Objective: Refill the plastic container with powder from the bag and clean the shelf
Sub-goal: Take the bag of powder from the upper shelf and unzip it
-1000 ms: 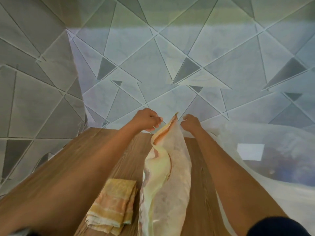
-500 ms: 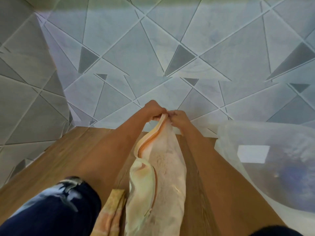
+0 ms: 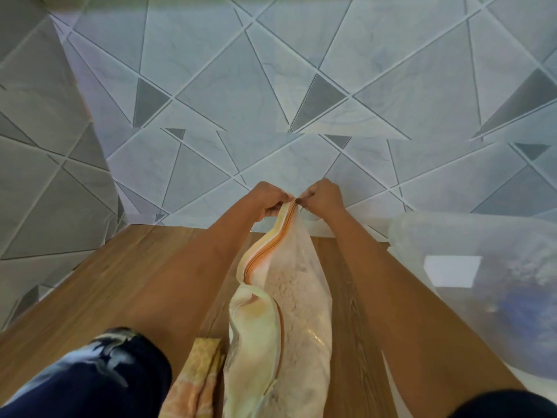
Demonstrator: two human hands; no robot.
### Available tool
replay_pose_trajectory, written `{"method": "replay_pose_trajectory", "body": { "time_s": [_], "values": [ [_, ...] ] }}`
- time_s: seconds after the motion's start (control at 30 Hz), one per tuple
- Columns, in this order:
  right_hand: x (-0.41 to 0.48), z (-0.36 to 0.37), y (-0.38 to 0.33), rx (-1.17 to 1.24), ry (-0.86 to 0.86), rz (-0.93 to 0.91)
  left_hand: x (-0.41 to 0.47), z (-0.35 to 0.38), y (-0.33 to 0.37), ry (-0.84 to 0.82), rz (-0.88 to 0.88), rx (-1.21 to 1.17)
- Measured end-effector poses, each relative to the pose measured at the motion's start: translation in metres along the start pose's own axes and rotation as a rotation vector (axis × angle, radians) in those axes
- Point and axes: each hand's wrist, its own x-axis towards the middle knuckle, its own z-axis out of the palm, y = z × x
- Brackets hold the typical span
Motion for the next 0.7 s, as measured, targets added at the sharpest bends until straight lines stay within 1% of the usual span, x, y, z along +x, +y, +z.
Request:
{"method": "replay_pose_trajectory", "body": {
  "time_s": [0.07, 0.13, 0.2, 0.23, 0.3, 0.33, 0.4, 0.5, 0.57, 0.63, 0.7],
  "values": [
    [-0.012, -0.005, -0.011, -0.301, 0.026, -0.086, 0.002, 0.004, 0.001, 0.039, 0.004, 0.033],
    [-0.033, -0.011, -0.026, -0.605, -0.024, -0.235, 0.005, 0.006, 0.001, 0.124, -0.004, 0.149],
    [-0.061, -0.013, -0.043, -0.770, -0.171, -0.414, 0.005, 0.005, 0.000, 0.219, -0.019, 0.295],
    [-0.075, -0.014, -0.051, -0.803, -0.258, -0.460, 0.005, 0.004, -0.002, 0.248, -0.020, 0.349],
    [-0.097, -0.019, -0.060, -0.818, -0.379, -0.483, 0.002, 0.002, -0.005, 0.221, -0.003, 0.438],
    [-0.105, -0.024, -0.061, -0.803, -0.394, -0.479, -0.002, 0.001, -0.006, 0.175, 0.010, 0.462],
    [-0.115, -0.036, -0.058, -0.762, -0.378, -0.445, -0.015, -0.006, -0.003, 0.041, 0.003, 0.526],
    [-0.124, -0.043, -0.047, -0.649, -0.326, -0.373, -0.043, -0.019, 0.003, -0.174, -0.082, 0.801],
    [-0.131, -0.037, -0.042, -0.549, -0.283, -0.336, -0.059, -0.024, 0.002, -0.304, -0.099, 0.882],
    [-0.140, -0.033, -0.041, -0.512, -0.248, -0.303, -0.074, -0.023, 0.000, -0.350, -0.038, 0.878],
    [-0.151, -0.033, -0.044, -0.532, -0.268, -0.314, -0.080, -0.020, -0.005, -0.281, 0.069, 0.871]
  ]
}}
